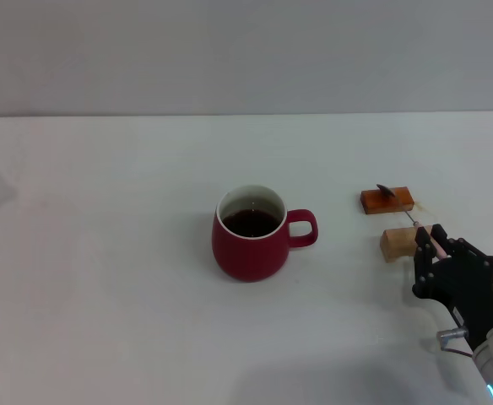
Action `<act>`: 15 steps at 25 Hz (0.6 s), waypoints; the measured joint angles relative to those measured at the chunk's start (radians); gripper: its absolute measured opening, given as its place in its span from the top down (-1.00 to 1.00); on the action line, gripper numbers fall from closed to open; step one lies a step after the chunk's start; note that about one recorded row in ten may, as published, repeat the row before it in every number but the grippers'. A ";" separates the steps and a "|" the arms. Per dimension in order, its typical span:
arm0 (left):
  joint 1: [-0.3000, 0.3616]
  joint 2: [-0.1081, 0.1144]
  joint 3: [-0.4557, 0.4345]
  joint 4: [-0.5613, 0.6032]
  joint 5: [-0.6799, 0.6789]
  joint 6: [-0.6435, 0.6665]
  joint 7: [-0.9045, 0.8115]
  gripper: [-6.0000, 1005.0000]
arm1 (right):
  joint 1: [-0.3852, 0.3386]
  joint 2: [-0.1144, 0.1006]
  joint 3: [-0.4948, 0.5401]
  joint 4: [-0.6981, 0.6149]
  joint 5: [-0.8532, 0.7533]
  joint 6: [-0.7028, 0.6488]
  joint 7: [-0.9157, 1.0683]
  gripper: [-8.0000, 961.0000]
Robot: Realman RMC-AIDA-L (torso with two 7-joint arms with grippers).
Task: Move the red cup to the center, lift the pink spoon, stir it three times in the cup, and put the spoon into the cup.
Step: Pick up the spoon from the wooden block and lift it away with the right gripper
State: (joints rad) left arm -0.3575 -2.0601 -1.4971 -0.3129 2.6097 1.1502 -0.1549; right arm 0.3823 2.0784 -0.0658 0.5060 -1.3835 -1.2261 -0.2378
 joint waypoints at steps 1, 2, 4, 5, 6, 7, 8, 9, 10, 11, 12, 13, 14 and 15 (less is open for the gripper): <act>0.000 0.000 0.000 0.000 0.000 0.000 0.000 0.99 | 0.000 0.000 0.000 0.000 0.001 -0.006 0.000 0.69; 0.000 0.000 0.000 0.000 0.000 0.001 0.000 0.99 | 0.000 0.000 0.000 0.000 0.001 -0.008 0.000 0.69; 0.001 0.000 0.000 0.000 0.000 0.001 0.000 0.99 | 0.000 0.000 0.000 0.001 0.002 -0.009 0.000 0.69; 0.000 0.000 0.000 0.000 0.000 0.001 0.000 0.99 | 0.001 0.000 0.000 0.002 0.003 -0.011 0.000 0.69; 0.000 0.000 0.000 0.000 0.000 0.001 0.000 0.99 | 0.001 0.000 0.000 0.002 0.003 -0.011 0.000 0.69; 0.000 0.000 0.000 0.000 0.000 0.000 0.000 0.99 | 0.001 0.000 0.000 0.002 0.004 -0.013 0.000 0.69; 0.000 0.000 0.000 0.000 0.000 0.000 0.000 0.99 | 0.002 0.000 0.000 0.002 0.005 -0.016 0.000 0.69; 0.000 0.000 0.000 0.000 0.000 0.000 0.000 0.99 | 0.002 0.000 0.000 0.002 0.005 -0.020 0.000 0.69; 0.000 0.000 0.000 0.000 0.000 0.000 0.000 0.99 | 0.002 0.000 0.000 0.002 0.005 -0.020 0.000 0.69; 0.000 0.000 0.000 0.000 0.000 0.000 0.000 0.99 | 0.002 0.000 0.005 0.002 0.006 -0.024 0.000 0.69; 0.000 0.000 0.000 0.000 0.000 0.000 0.000 0.99 | 0.002 0.000 0.005 0.002 0.006 -0.024 0.000 0.69; 0.000 0.000 0.001 0.000 0.000 0.000 0.000 0.99 | 0.002 0.000 0.011 0.002 0.006 -0.024 0.000 0.69; 0.001 0.000 0.002 0.000 -0.001 0.000 0.000 0.99 | 0.003 0.000 0.022 0.002 0.005 -0.030 0.000 0.70; 0.001 0.000 0.002 0.000 -0.001 0.000 0.000 0.99 | 0.003 0.000 0.022 0.002 0.005 -0.030 0.000 0.70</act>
State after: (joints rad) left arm -0.3569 -2.0601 -1.4953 -0.3129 2.6091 1.1504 -0.1549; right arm 0.3849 2.0784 -0.0443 0.5078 -1.3789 -1.2564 -0.2379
